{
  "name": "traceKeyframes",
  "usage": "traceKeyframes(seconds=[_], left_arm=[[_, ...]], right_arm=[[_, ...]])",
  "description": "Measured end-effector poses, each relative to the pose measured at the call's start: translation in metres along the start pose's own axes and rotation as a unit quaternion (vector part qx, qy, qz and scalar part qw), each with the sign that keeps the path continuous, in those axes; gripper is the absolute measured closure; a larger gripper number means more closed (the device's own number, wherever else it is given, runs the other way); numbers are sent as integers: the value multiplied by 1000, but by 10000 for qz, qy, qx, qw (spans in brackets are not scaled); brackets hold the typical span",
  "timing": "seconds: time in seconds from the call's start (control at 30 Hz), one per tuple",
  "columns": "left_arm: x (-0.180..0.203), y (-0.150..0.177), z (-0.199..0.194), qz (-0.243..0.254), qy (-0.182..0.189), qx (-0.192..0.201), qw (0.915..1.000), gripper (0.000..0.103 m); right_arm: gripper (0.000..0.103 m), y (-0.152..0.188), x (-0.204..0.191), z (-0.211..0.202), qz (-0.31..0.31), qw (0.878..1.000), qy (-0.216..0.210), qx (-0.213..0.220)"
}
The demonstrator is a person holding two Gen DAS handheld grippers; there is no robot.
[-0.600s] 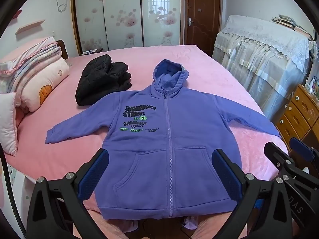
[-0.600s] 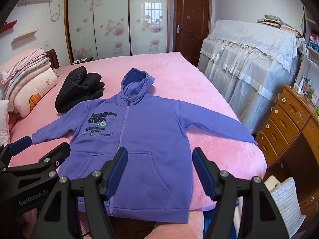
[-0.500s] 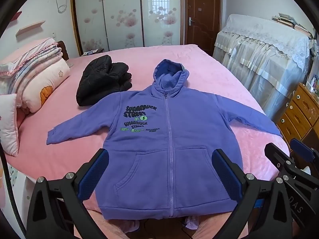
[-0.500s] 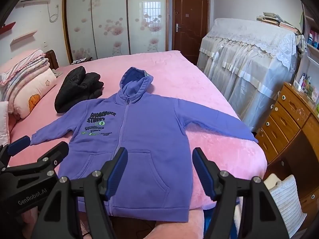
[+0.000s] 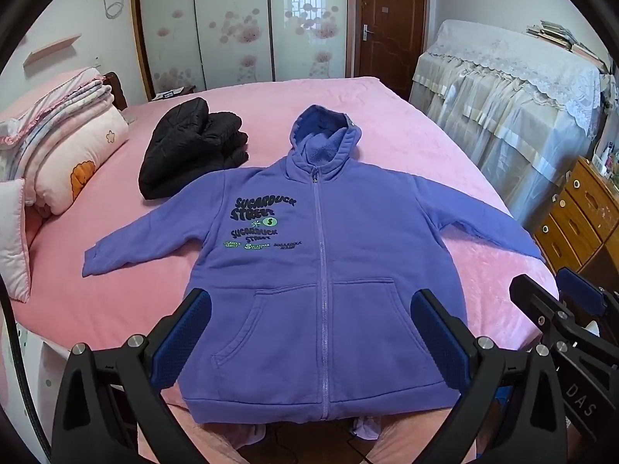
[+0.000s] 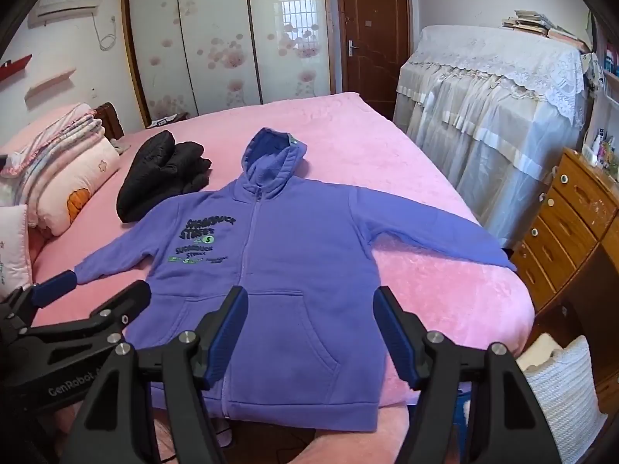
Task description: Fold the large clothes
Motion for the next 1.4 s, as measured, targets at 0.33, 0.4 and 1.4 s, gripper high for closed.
traceKeyframes(seconds=[0.33,0.4,1.4], left_arm=[[-4,-3,3,-162,3,-61,9999,1],[-4,-4,3,-155,-14,-53,9999,1],[1,-2,16,-150,67,-177,9997,1]], right_arm=[[35,-6,-7,7,-141,9998,64,-85],[35,-6,-8,9,-157,9998,70,-129],[35,-2,-1,20,-137,9994,190,-244]])
Point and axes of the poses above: each gripper's, at about its wrist camera, not at the fingertips, and z roughly the way its jaws point, x to its right, y to its underside, the point moved 2 cm from there along z, roughly the way its jaws point, and after that the axes turned 15 degrees about y, right-handed, at the moved point
